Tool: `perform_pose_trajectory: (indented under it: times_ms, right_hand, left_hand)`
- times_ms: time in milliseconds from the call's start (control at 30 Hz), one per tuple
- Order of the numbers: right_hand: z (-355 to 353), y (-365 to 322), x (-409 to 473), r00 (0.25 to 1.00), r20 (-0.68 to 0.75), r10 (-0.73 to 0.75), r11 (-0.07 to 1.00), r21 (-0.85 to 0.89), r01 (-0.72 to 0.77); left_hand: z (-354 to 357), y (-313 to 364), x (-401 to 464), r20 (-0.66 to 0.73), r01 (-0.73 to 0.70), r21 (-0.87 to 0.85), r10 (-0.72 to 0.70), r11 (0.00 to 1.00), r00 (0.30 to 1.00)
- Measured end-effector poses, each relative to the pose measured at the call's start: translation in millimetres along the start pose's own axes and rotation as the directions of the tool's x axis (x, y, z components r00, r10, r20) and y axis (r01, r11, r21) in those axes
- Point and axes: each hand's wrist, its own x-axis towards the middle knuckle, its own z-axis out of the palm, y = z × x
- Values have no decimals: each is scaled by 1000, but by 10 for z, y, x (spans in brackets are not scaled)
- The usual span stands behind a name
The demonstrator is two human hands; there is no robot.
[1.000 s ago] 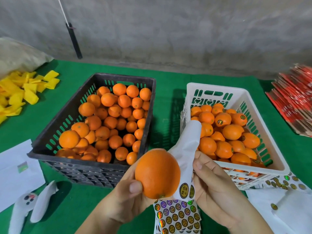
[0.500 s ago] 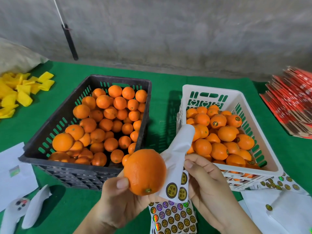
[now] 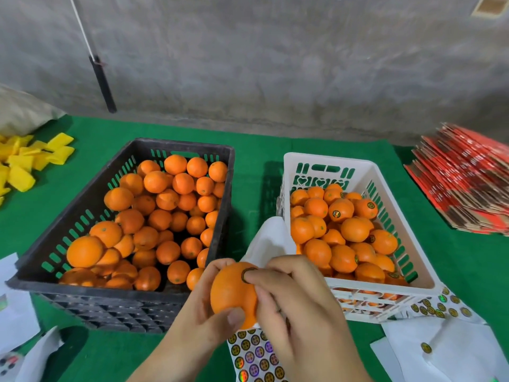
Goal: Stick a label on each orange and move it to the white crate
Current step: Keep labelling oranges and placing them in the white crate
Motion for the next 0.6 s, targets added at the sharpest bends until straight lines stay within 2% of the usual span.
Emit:
perform_pose_trajectory:
  times_ms: [133,233,267,333,400,500,533,600]
  right_hand:
    - [-127,7,13,977,212,35,999,-18,-32]
    - [-131,15,29,936,353,-18,992,-113,61]
    - [-114,19,33,933,358,-25,991,-117,72]
    - [-113,41,43,946,323,-22,995,-89,53]
    - [-159,71,62,960,279,21,1000,-19,-17]
    - [-268,223,137,982,150,113,984,123,-132]
    - [-305,287,161,987,99,130,985,105,-140]
    - [-341,461,213,979,-21,201,978,-49,-202]
  left_hand:
    - [74,82,23,-64,69,-81,-74,994,995]
    - [163,195,23,-146,89,-48,-95,995,985]
    - [161,187,38,-120,80,-26,-83,996,989]
    - [187,225,60,-54,60,0,-60,998,997]
    - [202,209,103,-55,33,1,-32,999,998]
    - [257,193,165,-185,-30,-59,19,998,983]
    - [255,173,189,-226,-49,-40,39,998,973]
    - [269,179,213,-273,-85,20,87,996,958]
